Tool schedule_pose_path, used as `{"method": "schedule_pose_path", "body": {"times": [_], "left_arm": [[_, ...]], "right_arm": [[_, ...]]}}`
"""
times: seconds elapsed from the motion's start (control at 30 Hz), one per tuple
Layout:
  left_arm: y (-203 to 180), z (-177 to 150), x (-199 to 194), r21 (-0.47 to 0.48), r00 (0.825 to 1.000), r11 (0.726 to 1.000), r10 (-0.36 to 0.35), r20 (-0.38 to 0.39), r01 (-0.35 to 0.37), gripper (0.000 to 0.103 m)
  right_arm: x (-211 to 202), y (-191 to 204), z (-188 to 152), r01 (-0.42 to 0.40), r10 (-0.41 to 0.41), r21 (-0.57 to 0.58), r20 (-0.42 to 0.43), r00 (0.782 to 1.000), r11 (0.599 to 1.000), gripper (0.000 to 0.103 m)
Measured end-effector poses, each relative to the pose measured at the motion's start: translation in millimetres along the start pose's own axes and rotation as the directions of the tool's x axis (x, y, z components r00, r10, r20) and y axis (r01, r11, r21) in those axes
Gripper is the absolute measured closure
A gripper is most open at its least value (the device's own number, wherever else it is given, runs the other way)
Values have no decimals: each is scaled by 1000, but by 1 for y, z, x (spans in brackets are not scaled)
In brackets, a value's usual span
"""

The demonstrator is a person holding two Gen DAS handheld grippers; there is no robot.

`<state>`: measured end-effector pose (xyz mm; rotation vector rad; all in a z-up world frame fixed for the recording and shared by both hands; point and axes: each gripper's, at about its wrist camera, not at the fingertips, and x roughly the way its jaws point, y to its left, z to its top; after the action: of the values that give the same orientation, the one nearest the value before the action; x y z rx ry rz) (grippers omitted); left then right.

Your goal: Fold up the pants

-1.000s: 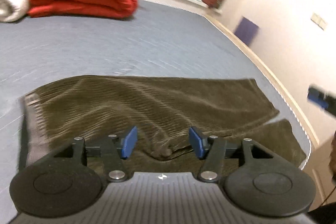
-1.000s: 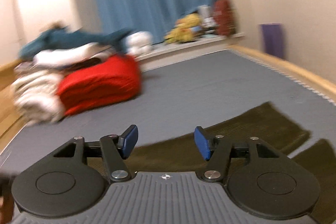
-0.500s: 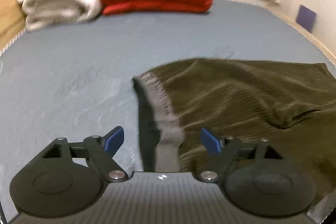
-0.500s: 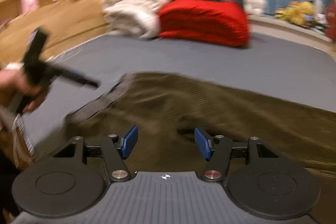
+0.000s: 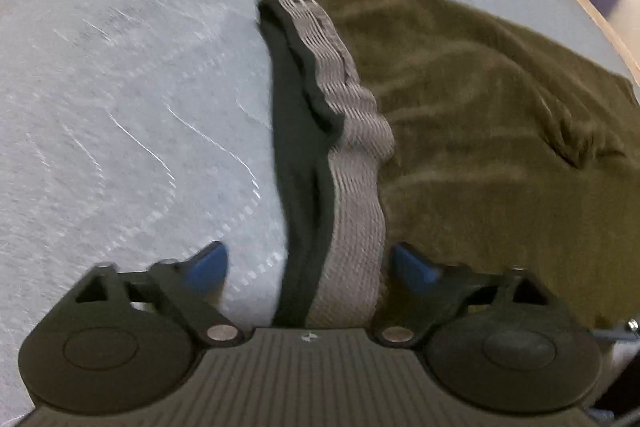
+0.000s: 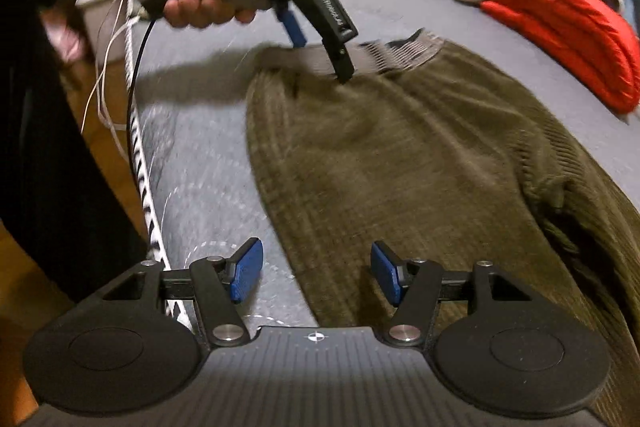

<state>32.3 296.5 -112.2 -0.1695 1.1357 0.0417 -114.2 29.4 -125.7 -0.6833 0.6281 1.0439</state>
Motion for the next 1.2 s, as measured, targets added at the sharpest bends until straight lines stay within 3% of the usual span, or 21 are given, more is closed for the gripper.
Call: {"method": "schedule_pose_path", "body": {"times": [0.07,0.1,0.23,0.33,0.43,0.57,0.67,0.77,0.8,0.83,0.87,0.93,1.0,1.07,1.13,1.2], "left_arm": [[-4,-1,-3,19,1000,1000,-21,15,20,34],[-4,-2,-6,21,998,998,-59,15,59,52],[-11,-7,-15,59,999,997,-45,27,43,65],[-7,-7,-22,41,998,998,-57,37,55,75],[-5,-9,-40,44,996,997,-73,49,71,76],[-11,-22,-44,79,999,996,-46,15,45,76],[-17,-25,-32,99,1000,995,19,-13,-18,63],[-25,-17,-48,93,995,993,65,78,-73,57],[-29,-15,-56,98,989,991,80,124,-92,51],[-33,-12,-65,107,983,990,73,170,-92,50],[-37,-11,-70,114,979,991,49,196,-72,50],[-48,-8,-74,140,976,990,-52,211,22,50],[-59,-8,-68,172,977,982,-111,183,79,50],[-69,-10,-51,205,985,974,-126,120,100,51],[-70,-13,-18,224,1000,975,-16,7,14,58],[-70,-10,-10,225,1000,974,-9,-8,11,57]], "right_arm": [[4,4,0,7,-7,-19,-22,1000,1000,48],[5,5,-1,5,-5,-25,-29,1000,1000,60],[0,5,4,-9,8,-35,-22,1000,999,88],[0,10,5,-25,24,-63,-9,1000,998,93],[-10,14,8,-43,44,-101,9,999,994,95],[-21,16,4,-85,88,-121,18,996,989,95],[-16,16,-3,-89,88,-93,-18,996,992,93],[-22,10,-3,-92,90,-62,-25,996,994,91],[-29,6,-1,-86,86,-37,-5,996,996,84],[-36,-1,2,-84,84,-3,20,996,996,71],[-43,-8,4,-80,78,38,46,996,996,65],[-53,-22,6,-72,63,120,81,995,990,61],[-55,-35,3,-63,48,200,79,996,978,61],[-50,-45,-3,-43,32,261,45,998,964,61],[-39,-54,-13,1,12,309,-40,999,951,61],[-25,-61,-25,38,17,350,-155,988,936,60]]}}
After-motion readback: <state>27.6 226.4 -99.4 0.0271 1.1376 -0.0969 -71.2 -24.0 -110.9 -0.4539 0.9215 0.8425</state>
